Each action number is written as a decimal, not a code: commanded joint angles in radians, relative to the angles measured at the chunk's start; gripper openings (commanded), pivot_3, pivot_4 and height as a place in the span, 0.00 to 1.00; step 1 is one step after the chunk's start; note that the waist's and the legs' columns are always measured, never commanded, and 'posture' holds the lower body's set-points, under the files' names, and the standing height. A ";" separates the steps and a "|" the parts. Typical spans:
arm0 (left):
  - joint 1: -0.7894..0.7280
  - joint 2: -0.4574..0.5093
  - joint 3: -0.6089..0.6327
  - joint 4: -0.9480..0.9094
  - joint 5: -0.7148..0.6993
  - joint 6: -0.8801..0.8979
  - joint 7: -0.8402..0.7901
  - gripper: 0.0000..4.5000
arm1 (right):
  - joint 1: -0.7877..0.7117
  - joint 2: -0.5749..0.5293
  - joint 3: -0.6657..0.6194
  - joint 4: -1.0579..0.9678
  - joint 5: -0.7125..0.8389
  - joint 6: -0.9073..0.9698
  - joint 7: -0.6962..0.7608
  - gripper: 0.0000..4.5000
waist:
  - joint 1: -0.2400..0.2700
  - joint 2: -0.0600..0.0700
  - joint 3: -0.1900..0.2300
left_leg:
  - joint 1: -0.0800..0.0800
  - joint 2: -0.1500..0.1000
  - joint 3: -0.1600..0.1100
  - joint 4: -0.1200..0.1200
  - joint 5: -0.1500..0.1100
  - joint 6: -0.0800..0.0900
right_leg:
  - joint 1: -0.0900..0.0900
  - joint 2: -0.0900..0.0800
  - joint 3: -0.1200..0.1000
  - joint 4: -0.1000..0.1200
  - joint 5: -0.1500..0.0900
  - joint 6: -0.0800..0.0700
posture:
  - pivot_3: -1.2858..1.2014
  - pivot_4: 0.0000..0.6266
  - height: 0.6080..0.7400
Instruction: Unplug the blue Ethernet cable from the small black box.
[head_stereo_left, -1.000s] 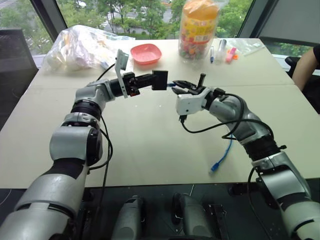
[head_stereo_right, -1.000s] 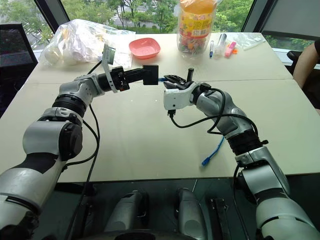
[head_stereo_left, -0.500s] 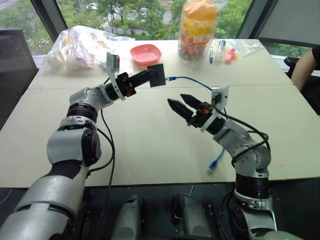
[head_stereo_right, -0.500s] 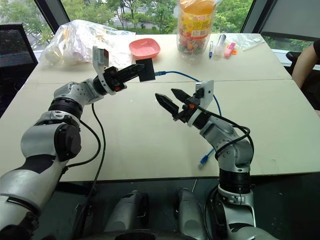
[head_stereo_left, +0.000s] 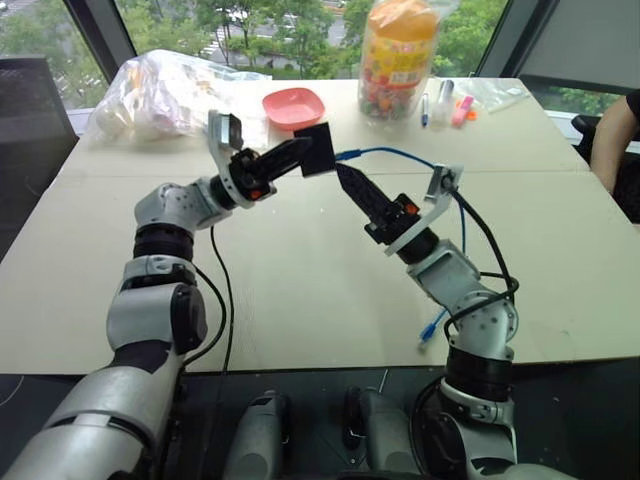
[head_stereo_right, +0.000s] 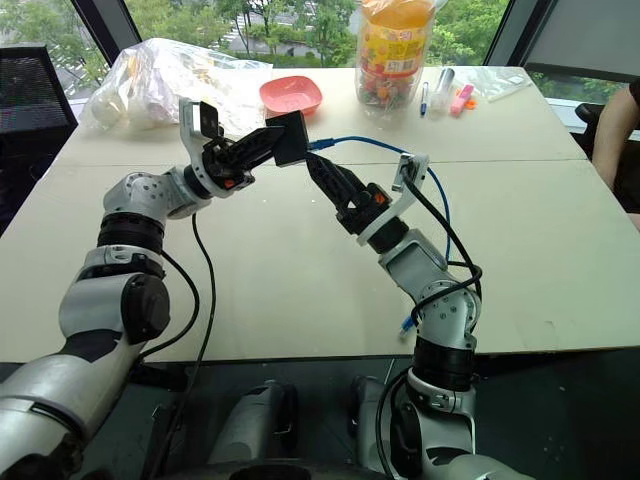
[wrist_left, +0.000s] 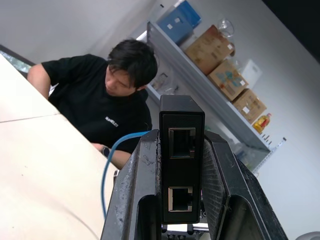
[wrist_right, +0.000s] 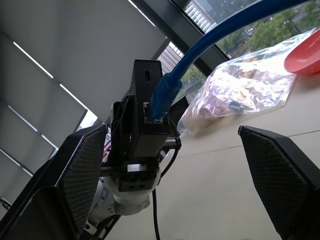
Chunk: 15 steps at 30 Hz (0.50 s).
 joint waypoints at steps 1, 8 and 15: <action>-0.007 -0.001 0.006 -0.053 -0.039 0.007 0.008 0.10 | -0.024 -0.014 0.002 -0.012 0.032 -0.026 0.000 0.97 | 0.000 0.000 0.000 | 0.000 0.000 0.000 0.000 0.000 0.000 | 0.000 0.000 0.000 0.000 0.000 0.000 | 0.52 0.24 1.00; 0.018 -0.007 -0.021 -0.095 -0.045 0.011 0.002 0.10 | -0.038 -0.020 0.014 0.019 0.030 -0.057 -0.008 0.97 | -0.001 0.000 0.000 | 0.000 0.000 0.000 0.000 0.000 0.000 | -0.001 0.000 0.000 0.000 0.000 0.000 | 0.52 0.24 1.00; 0.028 -0.006 -0.034 -0.113 -0.051 0.017 0.004 0.10 | -0.047 -0.022 0.024 0.032 0.031 -0.075 -0.009 0.97 | -0.001 0.000 0.000 | -0.001 0.000 0.000 0.000 0.000 0.000 | -0.001 0.000 0.000 0.000 0.000 0.000 | 0.52 0.24 1.00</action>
